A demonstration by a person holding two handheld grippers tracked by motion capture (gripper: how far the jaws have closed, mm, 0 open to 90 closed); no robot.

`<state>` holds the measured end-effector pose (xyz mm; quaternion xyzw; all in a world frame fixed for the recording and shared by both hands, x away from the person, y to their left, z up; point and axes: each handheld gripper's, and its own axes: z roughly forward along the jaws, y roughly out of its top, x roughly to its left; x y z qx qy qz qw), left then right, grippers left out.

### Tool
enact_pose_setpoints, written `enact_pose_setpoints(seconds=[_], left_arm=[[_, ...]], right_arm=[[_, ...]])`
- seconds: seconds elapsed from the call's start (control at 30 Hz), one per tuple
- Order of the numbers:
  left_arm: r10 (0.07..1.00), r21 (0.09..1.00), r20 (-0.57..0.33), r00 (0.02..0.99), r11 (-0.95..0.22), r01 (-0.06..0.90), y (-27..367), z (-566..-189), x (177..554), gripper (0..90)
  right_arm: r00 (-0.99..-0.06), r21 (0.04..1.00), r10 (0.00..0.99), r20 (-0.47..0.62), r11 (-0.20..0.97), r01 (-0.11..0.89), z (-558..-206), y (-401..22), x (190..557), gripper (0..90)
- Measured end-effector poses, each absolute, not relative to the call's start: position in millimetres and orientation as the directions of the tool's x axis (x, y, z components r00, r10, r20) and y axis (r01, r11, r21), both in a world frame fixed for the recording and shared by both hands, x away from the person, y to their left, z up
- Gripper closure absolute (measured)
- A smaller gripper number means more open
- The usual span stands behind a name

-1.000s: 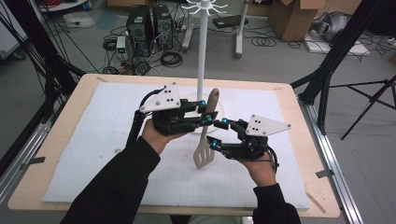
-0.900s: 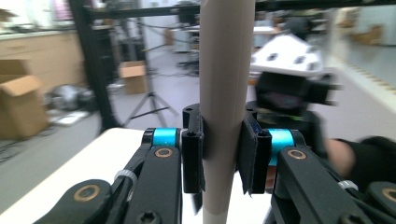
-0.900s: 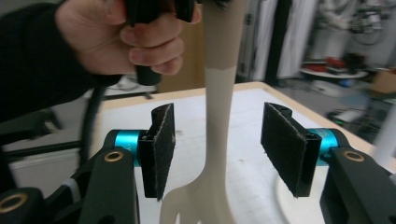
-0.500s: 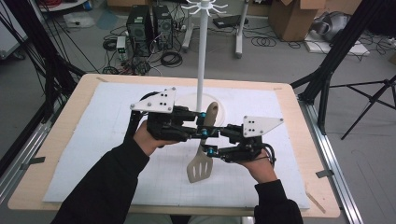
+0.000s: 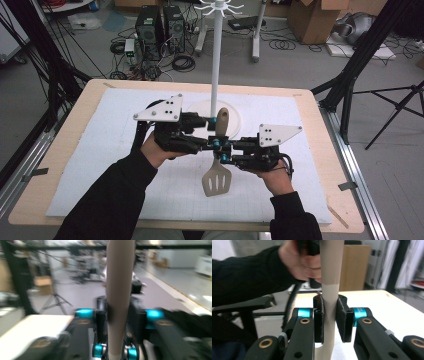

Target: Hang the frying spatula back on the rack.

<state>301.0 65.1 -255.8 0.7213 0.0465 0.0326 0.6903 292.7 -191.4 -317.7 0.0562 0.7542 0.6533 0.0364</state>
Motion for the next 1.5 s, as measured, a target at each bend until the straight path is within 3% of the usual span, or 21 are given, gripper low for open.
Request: enact_pose_setpoints(seconds=[0.03, 0.07, 0.33, 0.7, 0.83, 1.5], left_arm=[[0.132, 0.999, -0.031, 0.991, -0.038, 0.036, 68, -257, 301, 41.4], [0.145, 0.999, -0.029, 0.989, -0.039, 0.035, 72, -258, 300, 37.9], [0.336, 0.998, -0.049, 0.941, -0.031, 0.063, 136, -308, 282, 19.9], [0.477, 0.979, -0.159, 0.865, -0.041, 0.202, 211, -395, 255, 20.7], [0.51, 0.978, -0.148, 0.848, -0.051, 0.201, 217, -398, 257, 20.5], [0.501, 0.983, -0.136, 0.855, -0.041, 0.181, 216, -404, 256, 20.8]], right_arm=[[-0.987, 0.988, 0.157, 0.028, 0.146, 0.051, -318, -191, 294, 78.2], [-0.985, 0.987, 0.172, 0.034, 0.146, 0.06, -319, -191, 295, 78.2], [-0.962, 0.984, 0.267, 0.054, 0.149, 0.097, -319, -193, 300, 78.2], [-0.94, 0.977, 0.334, 0.064, 0.171, 0.127, -295, -177, 330, 78.3], [-0.936, 0.973, 0.348, 0.061, 0.188, 0.133, -279, -166, 347, 78.3], [-0.859, 0.962, 0.508, 0.072, 0.193, 0.194, -225, -133, 410, 78.3]])
